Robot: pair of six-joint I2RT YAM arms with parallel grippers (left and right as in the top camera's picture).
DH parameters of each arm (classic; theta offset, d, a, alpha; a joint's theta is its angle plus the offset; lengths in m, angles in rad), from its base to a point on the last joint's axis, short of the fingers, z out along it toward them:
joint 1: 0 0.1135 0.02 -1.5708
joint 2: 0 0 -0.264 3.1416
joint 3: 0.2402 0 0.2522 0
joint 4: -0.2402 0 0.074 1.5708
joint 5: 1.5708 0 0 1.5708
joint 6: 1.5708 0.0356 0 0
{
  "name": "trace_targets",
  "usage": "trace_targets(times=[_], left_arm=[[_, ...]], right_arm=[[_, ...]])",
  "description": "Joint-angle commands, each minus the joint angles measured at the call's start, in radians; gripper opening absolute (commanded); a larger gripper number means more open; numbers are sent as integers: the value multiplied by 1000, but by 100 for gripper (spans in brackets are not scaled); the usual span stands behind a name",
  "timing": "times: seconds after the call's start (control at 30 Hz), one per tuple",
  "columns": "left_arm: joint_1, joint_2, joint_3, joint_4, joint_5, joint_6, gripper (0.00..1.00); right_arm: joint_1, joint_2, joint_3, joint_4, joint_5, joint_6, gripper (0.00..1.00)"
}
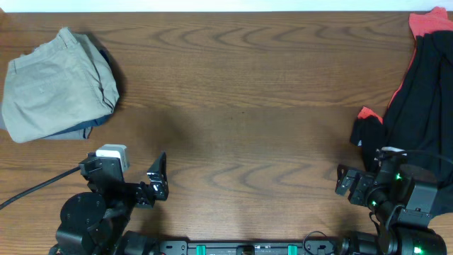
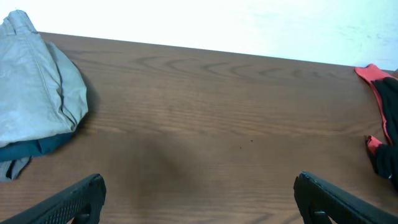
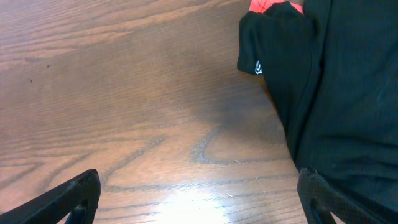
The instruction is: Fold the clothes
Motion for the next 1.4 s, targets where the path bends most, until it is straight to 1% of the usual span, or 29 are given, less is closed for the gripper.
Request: trace_targets(times=[0.0, 0.1, 0.2, 0.3, 0.47, 0.5, 0.57, 0.7, 0.83, 0.9, 1.03, 1.1, 1.37], left_arm=[[-2, -2, -6, 2, -11, -13, 98], [-2, -2, -6, 2, -11, -13, 98], [-2, -2, -6, 2, -11, -13, 98], [-2, -2, -6, 2, -11, -13, 98], [-2, -2, -6, 2, -11, -13, 98], [-2, -2, -6, 2, -11, -13, 98], [-2, -2, -6, 2, -11, -13, 98], [-2, -2, -6, 2, -11, -13, 98], [-2, -2, -6, 2, -11, -13, 98], [-2, -2, -6, 2, -11, -13, 98], [-2, -2, -6, 2, -11, -13, 98], [-2, -2, -6, 2, -11, -13, 98], [-2, -2, -6, 2, -11, -13, 98]], right_arm=[[24, -29, -7, -6, 3, -10, 99], [57, -56, -13, 5, 11, -14, 99], [103, -93, -54, 83, 10, -23, 99], [144, -156, -151, 228, 10, -42, 99], [191, -289, -355, 555, 4, -47, 99], [202, -317, -395, 626, 4, -65, 99], [219, -356, -448, 718, 10, -95, 99], [232, -433, -544, 863, 40, -112, 99], [232, -490, -613, 961, 60, -114, 99], [231, -493, -644, 1008, 55, -142, 99], [232, -493, -653, 994, 42, -227, 99], [232, -493, -653, 958, 32, -271, 99], [232, -492, -653, 949, 33, -273, 99]])
